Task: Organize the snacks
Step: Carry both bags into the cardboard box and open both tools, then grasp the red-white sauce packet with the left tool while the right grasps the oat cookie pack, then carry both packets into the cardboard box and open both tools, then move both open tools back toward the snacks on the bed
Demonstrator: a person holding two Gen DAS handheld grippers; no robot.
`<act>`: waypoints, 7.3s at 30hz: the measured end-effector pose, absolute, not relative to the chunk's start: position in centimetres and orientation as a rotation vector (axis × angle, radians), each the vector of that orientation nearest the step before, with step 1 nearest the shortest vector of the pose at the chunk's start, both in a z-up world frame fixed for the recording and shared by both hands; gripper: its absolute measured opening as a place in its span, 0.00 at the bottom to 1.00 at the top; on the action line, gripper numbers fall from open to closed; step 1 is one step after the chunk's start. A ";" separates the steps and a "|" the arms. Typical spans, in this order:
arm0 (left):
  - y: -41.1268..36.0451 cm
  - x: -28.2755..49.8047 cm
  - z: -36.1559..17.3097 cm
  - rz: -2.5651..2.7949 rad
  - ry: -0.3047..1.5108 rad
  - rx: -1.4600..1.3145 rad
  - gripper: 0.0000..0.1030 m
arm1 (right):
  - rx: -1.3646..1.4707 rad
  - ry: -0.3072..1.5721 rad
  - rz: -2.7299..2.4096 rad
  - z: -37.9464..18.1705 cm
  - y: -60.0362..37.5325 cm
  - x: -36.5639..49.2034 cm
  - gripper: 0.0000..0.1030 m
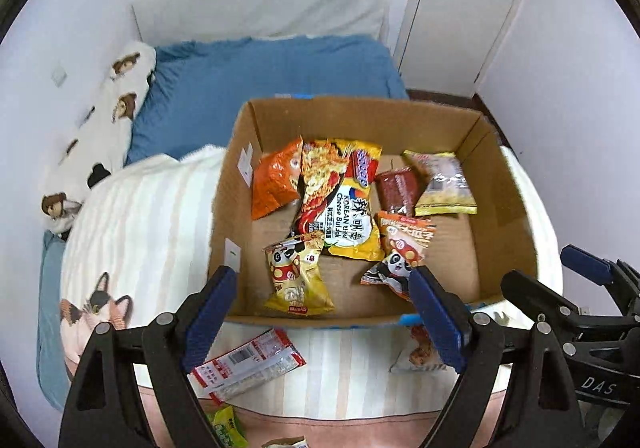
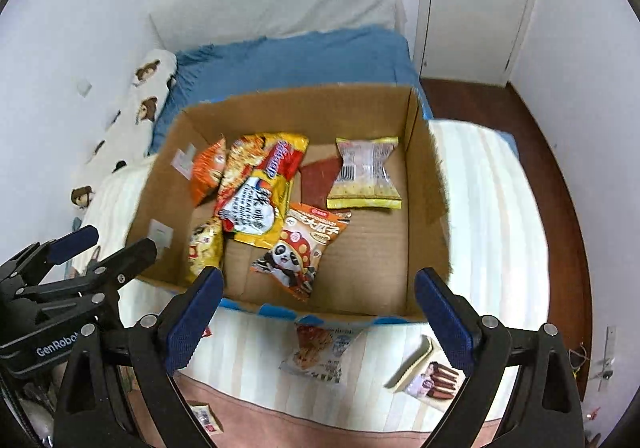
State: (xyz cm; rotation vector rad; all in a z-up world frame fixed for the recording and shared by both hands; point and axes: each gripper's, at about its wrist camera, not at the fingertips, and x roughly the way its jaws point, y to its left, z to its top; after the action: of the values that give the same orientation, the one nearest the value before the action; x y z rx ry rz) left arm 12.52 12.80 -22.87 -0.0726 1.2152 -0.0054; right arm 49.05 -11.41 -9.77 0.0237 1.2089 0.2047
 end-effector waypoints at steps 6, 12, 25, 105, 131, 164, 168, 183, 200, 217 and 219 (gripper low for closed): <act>12.8 9.9 -19.8 -0.009 1.142 -0.067 0.85 | 0.030 1.122 0.203 -6.0 -11.8 45.7 0.95; 13.1 7.3 -17.8 -0.019 1.113 -0.085 0.85 | 0.104 1.105 0.225 -3.6 -12.6 42.1 0.95; 17.7 -4.1 -27.9 0.097 1.373 -0.078 0.85 | 0.453 1.536 0.221 -18.2 -14.9 30.7 0.95; 11.1 -2.8 -36.5 -0.123 1.636 -0.181 0.45 | 0.243 1.590 0.213 -26.0 -8.4 31.9 0.48; 10.5 19.4 -27.9 -0.180 1.503 -0.270 0.45 | 0.253 1.312 0.164 -12.2 -14.7 53.1 0.48; 12.5 18.7 -32.5 -0.053 1.496 -0.132 0.90 | 0.080 1.450 0.133 -19.3 -12.5 55.4 0.96; 12.9 17.9 -31.7 -0.041 1.474 -0.139 0.90 | 0.074 1.433 0.136 -18.7 -12.5 54.8 0.96; 12.7 12.1 -25.6 -0.004 1.272 -0.070 0.90 | 0.074 1.272 0.155 -13.1 -12.8 49.5 0.96; 12.4 4.4 -17.7 -0.024 1.083 -0.054 0.90 | 0.067 1.089 0.205 -5.3 -13.5 41.1 0.96; 14.7 -3.9 -21.9 0.054 1.208 -0.079 0.90 | 0.301 1.283 0.234 -10.4 -16.4 32.5 0.96; 15.7 -5.1 -23.9 0.092 1.263 -0.085 0.90 | 0.366 1.360 0.187 -13.6 -18.0 31.4 0.96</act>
State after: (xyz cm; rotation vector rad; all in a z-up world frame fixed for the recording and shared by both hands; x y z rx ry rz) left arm -5.11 15.73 -23.88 -0.0853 1.2629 0.0917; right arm 31.42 -18.01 -13.64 0.3657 1.3601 0.1867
